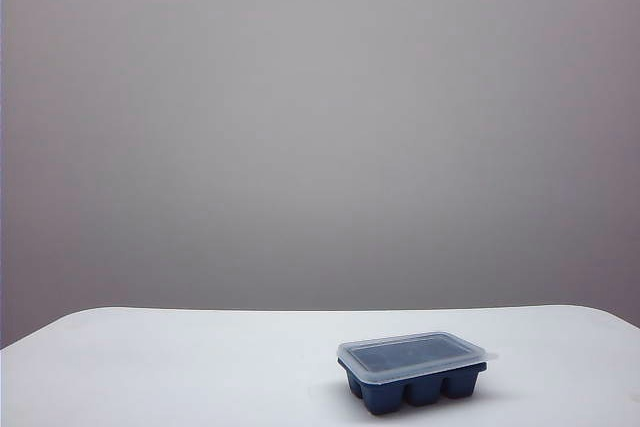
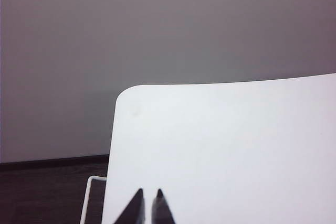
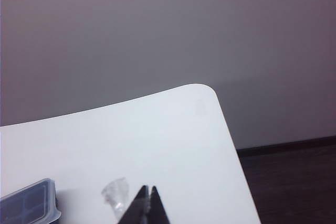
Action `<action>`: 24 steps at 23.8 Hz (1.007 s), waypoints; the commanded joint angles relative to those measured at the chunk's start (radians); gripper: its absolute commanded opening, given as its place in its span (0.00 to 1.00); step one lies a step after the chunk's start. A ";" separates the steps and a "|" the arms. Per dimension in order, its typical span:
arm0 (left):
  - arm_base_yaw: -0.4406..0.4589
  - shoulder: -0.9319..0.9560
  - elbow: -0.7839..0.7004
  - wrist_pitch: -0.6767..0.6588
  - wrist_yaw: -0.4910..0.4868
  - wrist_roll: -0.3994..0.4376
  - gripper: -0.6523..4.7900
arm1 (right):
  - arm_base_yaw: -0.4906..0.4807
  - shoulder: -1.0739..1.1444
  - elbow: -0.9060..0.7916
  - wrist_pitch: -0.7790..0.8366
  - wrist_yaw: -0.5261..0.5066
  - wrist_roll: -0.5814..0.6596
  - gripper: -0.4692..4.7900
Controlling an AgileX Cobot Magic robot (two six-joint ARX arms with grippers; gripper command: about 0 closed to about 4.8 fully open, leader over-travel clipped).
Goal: Pick up the ice cube tray, remove its lid, and then place both the tray and the lid back on the table.
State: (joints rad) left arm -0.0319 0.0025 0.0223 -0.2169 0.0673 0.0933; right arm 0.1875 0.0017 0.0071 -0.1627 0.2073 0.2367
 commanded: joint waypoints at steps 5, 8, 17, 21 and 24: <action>0.002 0.001 -0.002 0.048 0.004 0.000 0.17 | 0.000 0.000 -0.006 0.009 0.000 -0.003 0.08; 0.002 0.001 0.000 0.097 0.005 -0.117 0.17 | 0.001 0.000 -0.006 0.017 -0.004 -0.003 0.08; 0.004 0.036 0.142 0.261 -0.029 -0.261 0.16 | -0.001 0.016 0.066 0.086 0.012 -0.015 0.08; 0.004 0.159 0.269 0.236 -0.009 -0.242 0.16 | -0.019 0.122 0.156 0.130 0.035 -0.024 0.08; 0.003 0.274 0.354 0.241 0.014 -0.145 0.16 | -0.056 0.256 0.240 0.139 0.007 -0.024 0.08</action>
State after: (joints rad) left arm -0.0307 0.2329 0.3454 0.0219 0.0616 -0.1272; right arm 0.1490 0.1967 0.2039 -0.0380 0.2367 0.2161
